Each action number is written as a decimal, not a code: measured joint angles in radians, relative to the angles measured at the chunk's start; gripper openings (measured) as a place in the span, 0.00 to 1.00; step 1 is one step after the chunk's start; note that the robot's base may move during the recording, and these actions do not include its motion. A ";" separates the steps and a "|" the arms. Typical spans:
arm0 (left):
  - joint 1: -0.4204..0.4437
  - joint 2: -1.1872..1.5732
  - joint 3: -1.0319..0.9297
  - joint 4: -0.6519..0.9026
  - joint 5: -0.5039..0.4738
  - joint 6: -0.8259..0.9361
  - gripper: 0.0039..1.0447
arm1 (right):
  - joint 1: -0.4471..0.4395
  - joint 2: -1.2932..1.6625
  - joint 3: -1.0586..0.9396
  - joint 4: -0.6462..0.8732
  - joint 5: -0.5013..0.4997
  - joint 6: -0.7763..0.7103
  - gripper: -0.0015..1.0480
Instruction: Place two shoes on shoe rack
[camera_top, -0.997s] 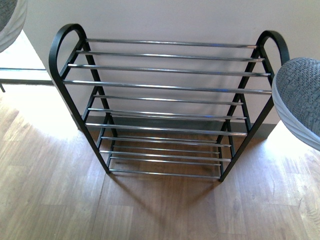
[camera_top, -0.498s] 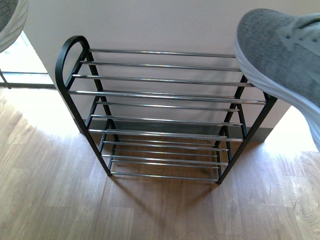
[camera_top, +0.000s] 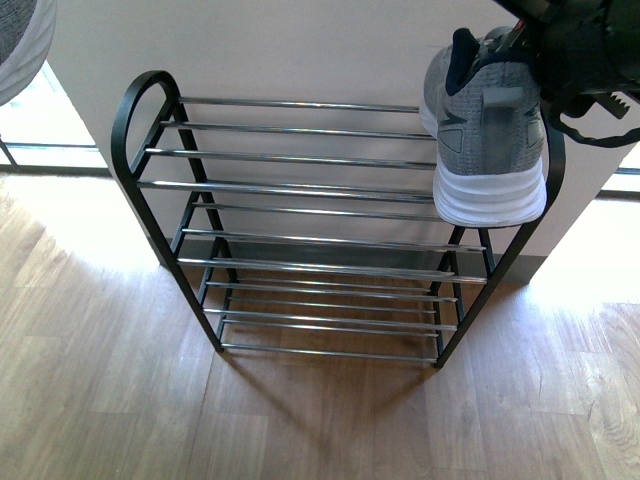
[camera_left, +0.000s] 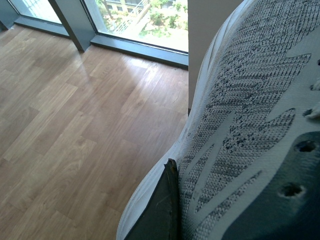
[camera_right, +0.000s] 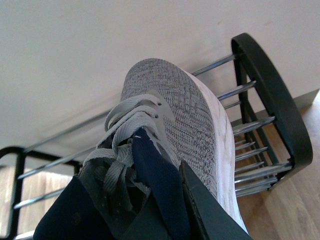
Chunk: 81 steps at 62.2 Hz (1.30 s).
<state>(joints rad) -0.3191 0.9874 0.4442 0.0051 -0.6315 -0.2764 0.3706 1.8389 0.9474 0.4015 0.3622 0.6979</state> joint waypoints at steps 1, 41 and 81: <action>0.000 0.000 0.000 0.000 0.000 0.000 0.01 | -0.002 0.010 0.007 0.000 0.002 0.002 0.01; 0.000 0.000 0.000 0.000 0.000 0.000 0.01 | -0.097 0.338 0.257 0.017 0.031 -0.041 0.01; 0.000 0.000 0.000 0.000 0.000 0.000 0.01 | -0.111 -0.001 -0.105 0.239 -0.269 -0.214 0.84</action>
<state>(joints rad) -0.3191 0.9874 0.4442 0.0051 -0.6315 -0.2768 0.2592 1.8378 0.8421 0.6407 0.0929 0.4835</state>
